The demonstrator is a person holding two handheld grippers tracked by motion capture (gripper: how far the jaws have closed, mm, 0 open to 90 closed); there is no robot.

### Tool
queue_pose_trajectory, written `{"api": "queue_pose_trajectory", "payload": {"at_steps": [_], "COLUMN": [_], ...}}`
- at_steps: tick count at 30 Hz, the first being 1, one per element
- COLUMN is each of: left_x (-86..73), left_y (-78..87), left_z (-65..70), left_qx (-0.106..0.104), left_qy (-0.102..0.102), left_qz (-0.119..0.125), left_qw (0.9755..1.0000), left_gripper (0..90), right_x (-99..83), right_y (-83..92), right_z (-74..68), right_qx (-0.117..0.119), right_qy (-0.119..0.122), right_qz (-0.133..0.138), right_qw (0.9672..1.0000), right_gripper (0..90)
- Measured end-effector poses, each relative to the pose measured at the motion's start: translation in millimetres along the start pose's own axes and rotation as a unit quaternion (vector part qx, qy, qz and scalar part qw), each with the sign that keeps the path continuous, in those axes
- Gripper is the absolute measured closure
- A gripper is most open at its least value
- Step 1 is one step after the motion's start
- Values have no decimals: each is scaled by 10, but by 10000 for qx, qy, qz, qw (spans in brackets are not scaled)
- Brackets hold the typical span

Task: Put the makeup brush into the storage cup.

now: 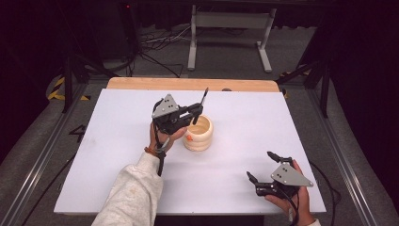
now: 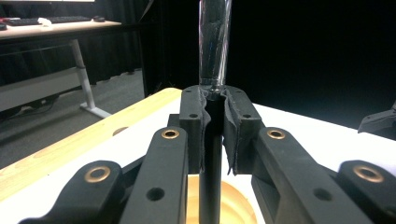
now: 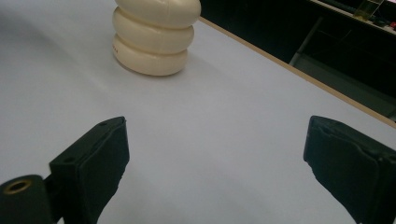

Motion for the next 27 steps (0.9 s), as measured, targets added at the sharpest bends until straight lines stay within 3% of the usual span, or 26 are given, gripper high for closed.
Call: {"api": "queue_pose_trajectory", "payload": {"at_steps": [12,19,27], "left_x": [-99,-149,-272], "left_y": [-76,-139,-186], "left_z": [-84,-91,-130], "left_qx": [36,59,17], "left_qy": [121,33,85], "left_qz": [-89,-200,-266], "left_qw": [9999,9998,9996], "left_gripper": [793,793,793], "right_x": [-8,-12,-23], "right_y": [-3,-7,-11], "right_z": [-9,-10,-3], "right_qx": [25,26,24], "right_qy": [5,13,5], "right_qz": [-22,-32,-44], "right_qw": [10000,10000,10000], "right_gripper": [80,81,82]}}
Point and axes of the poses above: each handheld gripper's, and its own axes: y roughly backward along the jaws, x roughly out of its top, z roughly to its right, the point moved 10 cm from there along -y, roughly forward along the jaws, and after that the axes turned 8 degrees about -x, right-handed, at the moved point
